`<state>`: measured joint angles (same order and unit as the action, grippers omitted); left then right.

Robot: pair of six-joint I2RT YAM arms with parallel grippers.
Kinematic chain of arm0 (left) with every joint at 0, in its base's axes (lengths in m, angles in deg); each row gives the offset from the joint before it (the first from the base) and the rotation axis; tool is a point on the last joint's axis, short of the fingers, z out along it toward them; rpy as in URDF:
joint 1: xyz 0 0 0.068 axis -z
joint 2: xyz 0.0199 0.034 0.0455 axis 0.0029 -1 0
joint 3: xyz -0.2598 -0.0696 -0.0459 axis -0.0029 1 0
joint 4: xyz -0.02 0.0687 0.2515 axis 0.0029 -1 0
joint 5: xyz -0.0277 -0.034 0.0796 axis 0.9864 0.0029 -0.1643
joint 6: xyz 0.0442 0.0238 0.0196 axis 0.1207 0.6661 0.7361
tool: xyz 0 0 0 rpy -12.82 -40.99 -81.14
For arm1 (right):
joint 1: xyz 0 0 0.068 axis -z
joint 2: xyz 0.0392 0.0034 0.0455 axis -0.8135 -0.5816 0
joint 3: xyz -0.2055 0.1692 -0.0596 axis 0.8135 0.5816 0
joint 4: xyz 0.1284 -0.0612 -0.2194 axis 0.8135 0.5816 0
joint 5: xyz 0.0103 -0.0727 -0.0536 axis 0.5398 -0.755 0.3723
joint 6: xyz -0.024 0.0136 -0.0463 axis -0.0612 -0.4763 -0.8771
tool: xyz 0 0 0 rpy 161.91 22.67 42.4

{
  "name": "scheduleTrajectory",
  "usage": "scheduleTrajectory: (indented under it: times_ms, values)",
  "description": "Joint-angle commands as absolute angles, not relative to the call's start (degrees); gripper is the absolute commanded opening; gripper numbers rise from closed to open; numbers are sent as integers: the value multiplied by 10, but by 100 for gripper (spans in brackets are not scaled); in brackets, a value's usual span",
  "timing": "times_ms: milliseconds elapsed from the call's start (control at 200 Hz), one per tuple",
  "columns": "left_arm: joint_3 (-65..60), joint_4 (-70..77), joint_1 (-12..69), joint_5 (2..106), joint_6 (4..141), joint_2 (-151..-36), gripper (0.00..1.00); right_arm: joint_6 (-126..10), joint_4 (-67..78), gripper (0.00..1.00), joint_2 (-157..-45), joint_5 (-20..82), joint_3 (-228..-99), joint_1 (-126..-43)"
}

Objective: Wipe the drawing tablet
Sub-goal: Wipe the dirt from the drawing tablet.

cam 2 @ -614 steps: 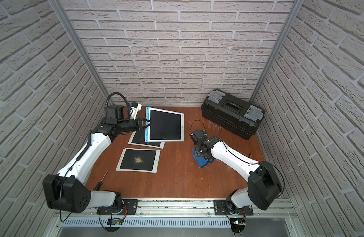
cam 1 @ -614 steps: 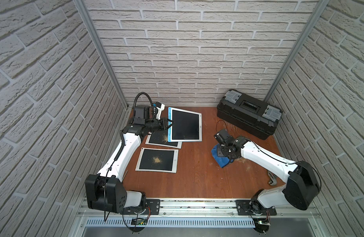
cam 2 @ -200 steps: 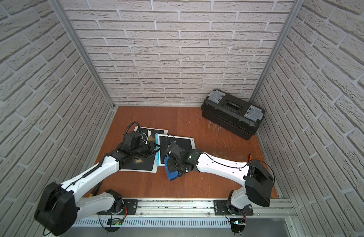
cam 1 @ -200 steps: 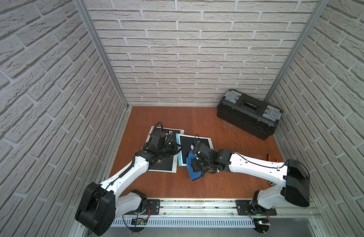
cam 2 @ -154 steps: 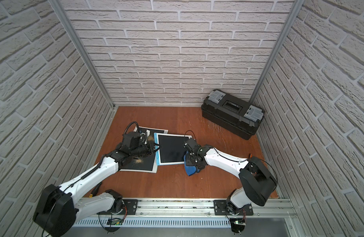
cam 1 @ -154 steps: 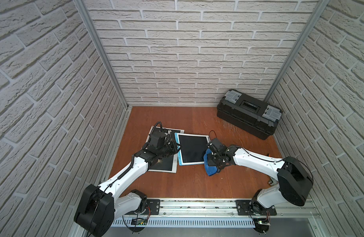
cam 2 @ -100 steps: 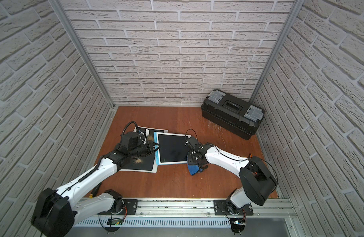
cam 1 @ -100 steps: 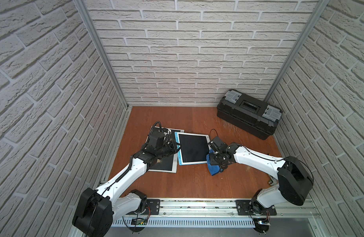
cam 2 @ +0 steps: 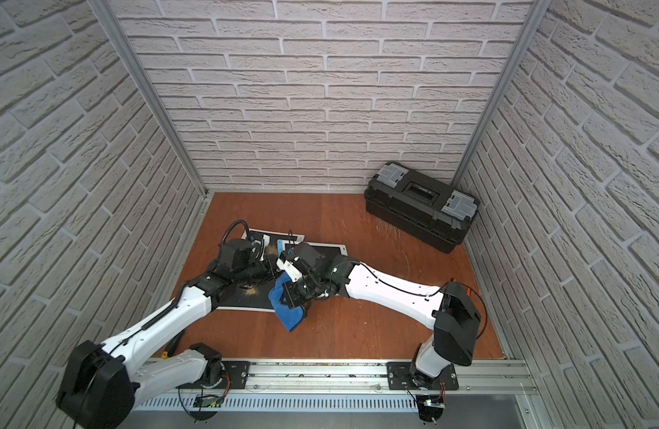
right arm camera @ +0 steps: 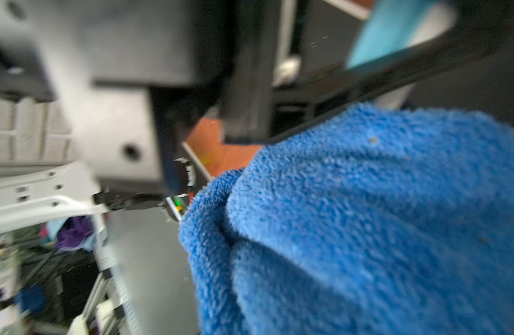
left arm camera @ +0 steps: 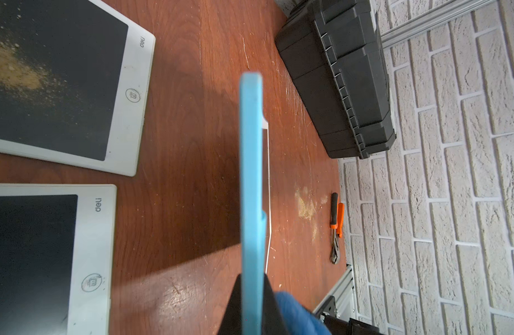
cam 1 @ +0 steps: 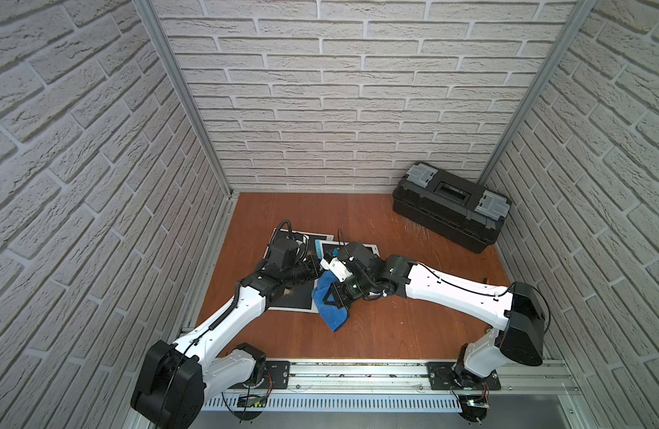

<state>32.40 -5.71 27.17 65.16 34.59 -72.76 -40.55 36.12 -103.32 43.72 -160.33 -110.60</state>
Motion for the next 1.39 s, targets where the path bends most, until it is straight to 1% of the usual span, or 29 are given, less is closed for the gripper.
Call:
scheduleTrajectory:
  times_ms: [0,65,150,230,290,400,500,705,770,830,905,1220,1330,1390]
  values:
    - [324,-46,269,649,357,-721,0,-375,275,3,-970,583,-1547,-1095]
    - [325,-45,268,649,357,-720,0,-373,279,3,-922,577,-1512,-1056]
    - [327,-45,267,649,358,-716,0,-387,333,3,-873,540,-1483,-962]
    - [328,-46,266,648,359,-714,0,-424,399,3,-859,480,-1479,-881]
    - [328,-46,264,648,359,-712,0,-461,445,3,-870,410,-1495,-847]
    - [326,-48,264,649,359,-709,0,-501,477,3,-919,291,-1533,-837]
    - [326,-50,263,650,359,-705,0,-495,464,3,-979,217,-1555,-833]
    - [330,-56,262,652,363,-696,0,-460,444,3,-1107,102,-1612,-830]
    - [330,-56,260,655,364,-695,0,-455,432,3,-1141,83,-1633,-830]
    - [331,-56,260,658,365,-695,0,-454,415,3,-1165,105,-1649,-831]
    - [330,-55,259,668,366,-701,0,-444,393,3,-1177,179,-1668,-838]
    - [328,-52,257,672,369,-710,0,-366,343,3,-1144,380,-1747,-939]
    - [326,-51,257,671,370,-713,0,-336,320,3,-1139,438,-1752,-961]
    - [324,-49,257,670,371,-715,0,-331,321,3,-1139,445,-1747,-961]
